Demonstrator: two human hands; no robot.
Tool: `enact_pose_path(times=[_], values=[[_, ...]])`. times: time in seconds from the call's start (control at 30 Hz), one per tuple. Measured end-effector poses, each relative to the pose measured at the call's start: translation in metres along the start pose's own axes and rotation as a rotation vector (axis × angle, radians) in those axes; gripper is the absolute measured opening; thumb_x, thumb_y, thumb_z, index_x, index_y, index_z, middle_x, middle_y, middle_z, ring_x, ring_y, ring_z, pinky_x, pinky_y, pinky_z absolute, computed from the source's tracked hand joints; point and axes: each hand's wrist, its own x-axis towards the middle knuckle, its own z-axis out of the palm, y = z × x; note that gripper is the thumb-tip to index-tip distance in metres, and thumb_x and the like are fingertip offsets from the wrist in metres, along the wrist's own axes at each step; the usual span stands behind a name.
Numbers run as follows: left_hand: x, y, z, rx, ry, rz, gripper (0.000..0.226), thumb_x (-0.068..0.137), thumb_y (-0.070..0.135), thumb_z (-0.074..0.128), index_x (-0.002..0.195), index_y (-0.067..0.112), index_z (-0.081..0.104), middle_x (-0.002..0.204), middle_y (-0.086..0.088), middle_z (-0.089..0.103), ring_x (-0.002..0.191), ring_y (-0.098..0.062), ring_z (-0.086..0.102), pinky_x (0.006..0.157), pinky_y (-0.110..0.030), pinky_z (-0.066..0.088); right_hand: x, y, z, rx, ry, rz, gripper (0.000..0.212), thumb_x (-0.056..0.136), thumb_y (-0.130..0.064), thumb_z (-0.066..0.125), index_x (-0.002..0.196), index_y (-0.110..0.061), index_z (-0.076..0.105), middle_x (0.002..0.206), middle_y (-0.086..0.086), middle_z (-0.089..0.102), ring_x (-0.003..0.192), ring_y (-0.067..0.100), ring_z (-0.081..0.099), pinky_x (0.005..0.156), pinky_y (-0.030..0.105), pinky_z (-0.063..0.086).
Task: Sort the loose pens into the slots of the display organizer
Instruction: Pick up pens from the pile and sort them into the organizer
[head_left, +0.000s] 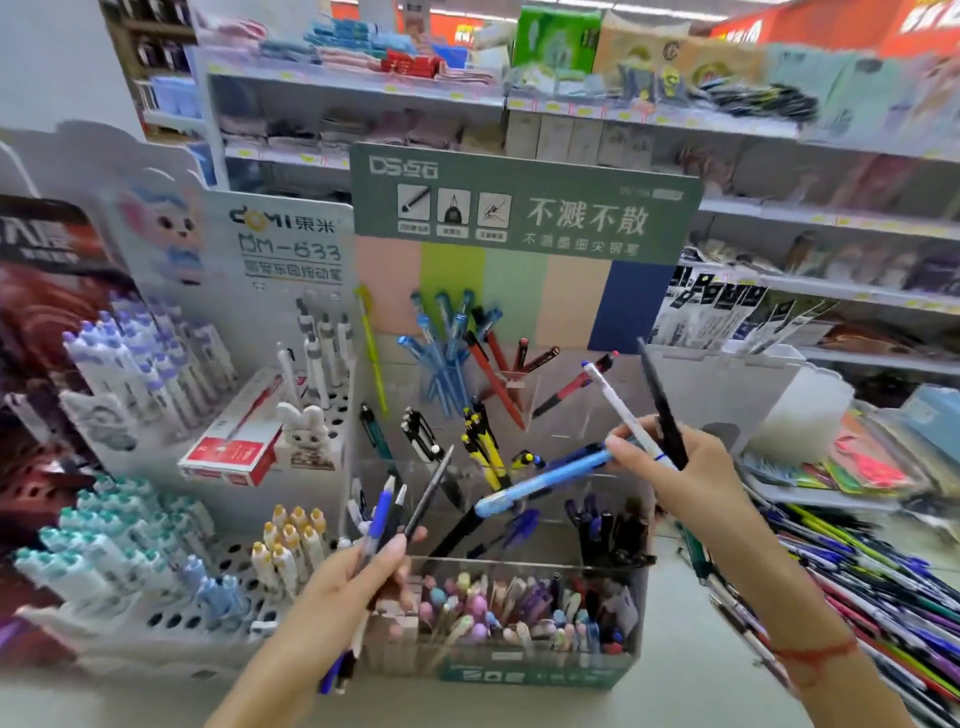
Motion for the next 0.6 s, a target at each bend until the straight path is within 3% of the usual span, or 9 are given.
enact_pose_path(times=[0.13,0.2,0.37,0.47,0.6], values=[[0.013,0.021,0.011,0.071,-0.018,0.12,0.019,0.1,0.017,0.041,0.093,0.005,0.052,0.063,-0.002,0.047,0.045,-0.007,0.05,0.038,-0.021,0.041,0.017,-0.011,0.004,-0.249,-0.423,0.045,0.008,0.087,-0.024,0.069,0.084,-0.017,0.071,0.07,-0.002,0.069,0.063,0.005,0.059,0.063,0.016,0.044],[0.019,0.03,0.019,0.136,-0.061,0.145,0.018,0.101,0.019,0.039,0.093,0.005,0.046,0.065,0.0,0.044,0.043,-0.005,0.044,0.035,-0.018,0.035,0.024,-0.015,0.018,-0.269,-0.499,0.019,0.009,0.086,-0.027,0.071,0.084,-0.018,0.071,0.074,0.004,0.07,0.069,0.013,0.06,0.068,0.026,0.045],[0.021,0.033,0.039,0.182,-0.182,0.142,0.024,0.097,0.032,0.048,0.088,0.01,0.045,0.052,0.011,0.032,0.039,-0.003,0.027,0.037,-0.014,0.023,0.03,-0.024,0.067,-0.168,-0.363,-0.065,0.013,0.085,-0.027,0.072,0.086,-0.014,0.069,0.07,-0.005,0.066,0.065,0.01,0.063,0.066,0.024,0.051],[0.02,0.03,0.038,0.147,-0.112,0.158,0.042,0.076,0.05,0.057,0.086,0.011,0.048,0.051,0.008,0.027,0.039,-0.006,0.026,0.04,-0.017,0.023,0.028,-0.025,0.09,-0.106,-0.322,-0.094,0.011,0.083,-0.027,0.074,0.088,-0.017,0.07,0.077,-0.001,0.069,0.075,0.015,0.068,0.073,0.033,0.058],[0.018,0.027,0.03,-0.035,0.002,0.183,0.032,0.081,0.044,0.057,0.08,0.012,0.053,0.051,0.006,0.033,0.042,-0.007,0.029,0.039,-0.018,0.024,0.013,-0.027,0.094,0.03,-0.202,-0.102,0.025,0.084,-0.03,0.073,0.106,-0.021,0.069,0.077,-0.006,0.071,0.074,0.005,0.068,0.069,0.02,0.054]])
